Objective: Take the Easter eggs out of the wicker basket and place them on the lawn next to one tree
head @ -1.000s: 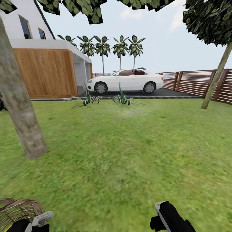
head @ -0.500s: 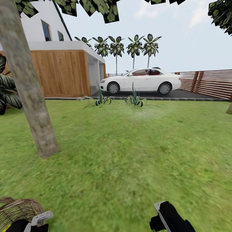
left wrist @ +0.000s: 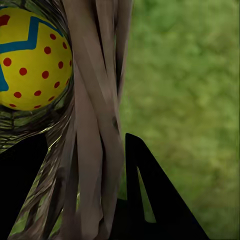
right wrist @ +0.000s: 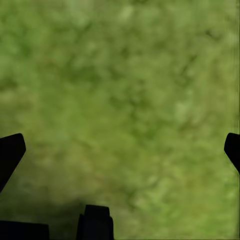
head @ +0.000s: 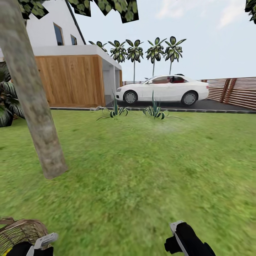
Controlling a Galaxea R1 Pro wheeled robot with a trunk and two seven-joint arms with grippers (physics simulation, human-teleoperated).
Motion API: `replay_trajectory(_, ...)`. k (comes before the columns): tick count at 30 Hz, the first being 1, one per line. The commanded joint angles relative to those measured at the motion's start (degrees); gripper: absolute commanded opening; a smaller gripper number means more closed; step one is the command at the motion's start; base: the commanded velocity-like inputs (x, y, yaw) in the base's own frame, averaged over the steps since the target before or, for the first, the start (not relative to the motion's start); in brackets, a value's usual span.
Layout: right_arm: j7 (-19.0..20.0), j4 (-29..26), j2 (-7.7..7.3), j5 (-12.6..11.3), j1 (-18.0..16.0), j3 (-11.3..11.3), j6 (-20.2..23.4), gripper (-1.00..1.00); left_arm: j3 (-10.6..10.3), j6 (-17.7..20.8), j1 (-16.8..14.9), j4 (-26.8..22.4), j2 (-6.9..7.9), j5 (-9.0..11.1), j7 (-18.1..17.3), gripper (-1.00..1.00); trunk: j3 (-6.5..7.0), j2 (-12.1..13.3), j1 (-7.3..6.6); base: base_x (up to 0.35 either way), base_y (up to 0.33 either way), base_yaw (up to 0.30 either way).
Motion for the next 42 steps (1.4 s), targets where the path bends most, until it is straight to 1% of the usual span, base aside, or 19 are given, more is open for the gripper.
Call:
replay_trajectory(1, 0.4, -0.1, -0.06, 0.6, 0.0, 0.2, 0.3, 1.0, 0.1, 0.3, -0.1, 0.0, -0.02, -0.4, -0.3, -1.0, -0.06, 0.0, 0.02, 0.337, 0.0, 0.287)
replay_trajectory(4, 0.5, 0.0, -0.06, 0.6, 0.0, 0.2, 0.3, 1.0, 0.1, 0.3, -0.1, -0.4, -0.02, -0.4, -0.3, -1.0, -0.06, 0.0, 0.02, 0.337, 0.0, 0.258)
replay_trajectory(6, 0.5, 0.0, -0.06, 0.6, 0.0, 0.2, 0.2, 1.0, 0.2, 0.4, -0.1, -1.2, -0.02, -0.3, -0.3, -1.0, -0.06, 0.0, 0.02, 0.337, 0.0, 0.039)
replay_trajectory(17, 0.5, 0.0, -0.06, 0.5, 0.0, 0.2, 0.2, 1.0, 0.2, 0.5, -0.1, -1.3, -0.02, -0.3, -0.3, -1.0, -0.06, 0.0, 0.02, 0.337, 0.0, 0.02)
replay_trajectory(21, 0.4, 0.0, 0.26, 0.6, 0.0, 0.2, 0.2, 1.0, 0.2, 0.5, -0.1, -1.3, -0.02, -0.3, -0.3, -1.0, -0.06, 0.0, 0.02, 0.337, 0.0, 0.245)
replay_trajectory(28, 0.5, 0.0, 0.38, 0.5, 0.0, 0.2, 0.2, 1.0, 0.2, 0.6, -0.1, -1.3, -0.02, -0.3, -0.3, -1.0, -0.06, 0.0, 0.02, 0.337, 0.0, 0.254)
replay_trajectory(42, 0.5, 0.0, 0.37, 0.5, 0.0, 0.2, 0.2, 1.0, 0.2, 0.6, -0.1, -1.4, -0.02, -0.3, -0.3, -1.0, -0.06, 0.0, 0.02, 0.337, 0.0, 0.007)
